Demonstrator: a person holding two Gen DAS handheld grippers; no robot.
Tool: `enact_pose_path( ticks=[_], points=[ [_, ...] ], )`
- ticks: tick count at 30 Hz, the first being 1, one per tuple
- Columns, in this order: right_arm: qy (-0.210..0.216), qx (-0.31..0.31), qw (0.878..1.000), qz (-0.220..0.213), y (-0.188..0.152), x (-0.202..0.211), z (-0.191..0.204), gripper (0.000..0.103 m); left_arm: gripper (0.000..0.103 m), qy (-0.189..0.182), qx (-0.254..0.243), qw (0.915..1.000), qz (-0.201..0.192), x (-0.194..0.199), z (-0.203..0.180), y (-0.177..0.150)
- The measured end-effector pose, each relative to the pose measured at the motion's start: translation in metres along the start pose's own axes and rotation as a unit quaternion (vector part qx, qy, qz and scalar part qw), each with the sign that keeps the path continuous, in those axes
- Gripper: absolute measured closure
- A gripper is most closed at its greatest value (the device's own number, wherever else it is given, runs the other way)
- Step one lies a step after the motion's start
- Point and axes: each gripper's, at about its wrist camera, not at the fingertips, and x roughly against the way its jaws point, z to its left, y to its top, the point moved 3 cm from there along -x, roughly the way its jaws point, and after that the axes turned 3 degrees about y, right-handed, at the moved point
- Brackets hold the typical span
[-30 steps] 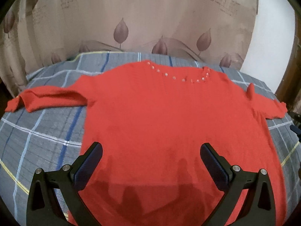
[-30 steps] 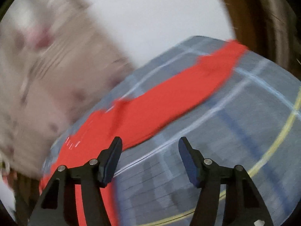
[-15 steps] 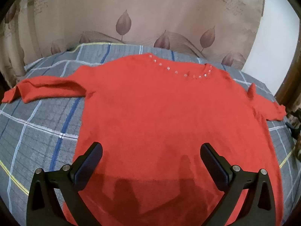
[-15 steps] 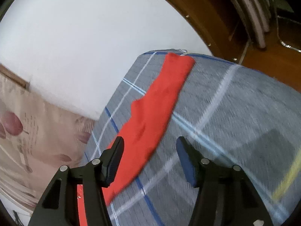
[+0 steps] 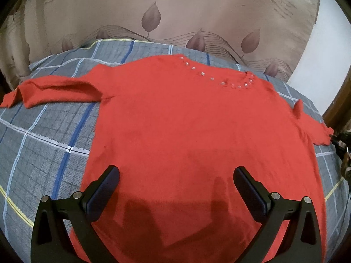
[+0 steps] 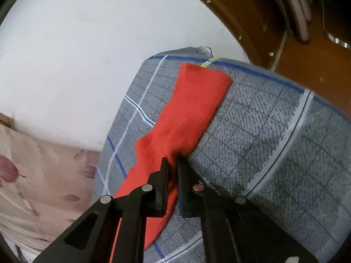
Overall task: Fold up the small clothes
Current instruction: 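Grasp the sweater sleeve cuff with the right gripper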
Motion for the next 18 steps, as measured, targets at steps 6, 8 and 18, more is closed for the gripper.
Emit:
enact_pose_path(
  ticks=[6,8,18],
  points=[
    [0.048,0.020,0.998,-0.027,-0.016,0.016,0.063,0.098,0.000,-0.010,0.025,0.9996,-0.007,0.003,0.010,0.002],
    [0.067,0.043,0.997,-0.018,-0.032,0.015,0.097,0.098,0.000,-0.012,0.037,0.9991,-0.015,0.007,0.016,0.004],
    [0.213,0.153,0.959,0.107,-0.203,-0.038,0.304,0.098,0.000,0.033,0.071,0.9855,-0.151,0.057,0.098,0.042]
  ],
)
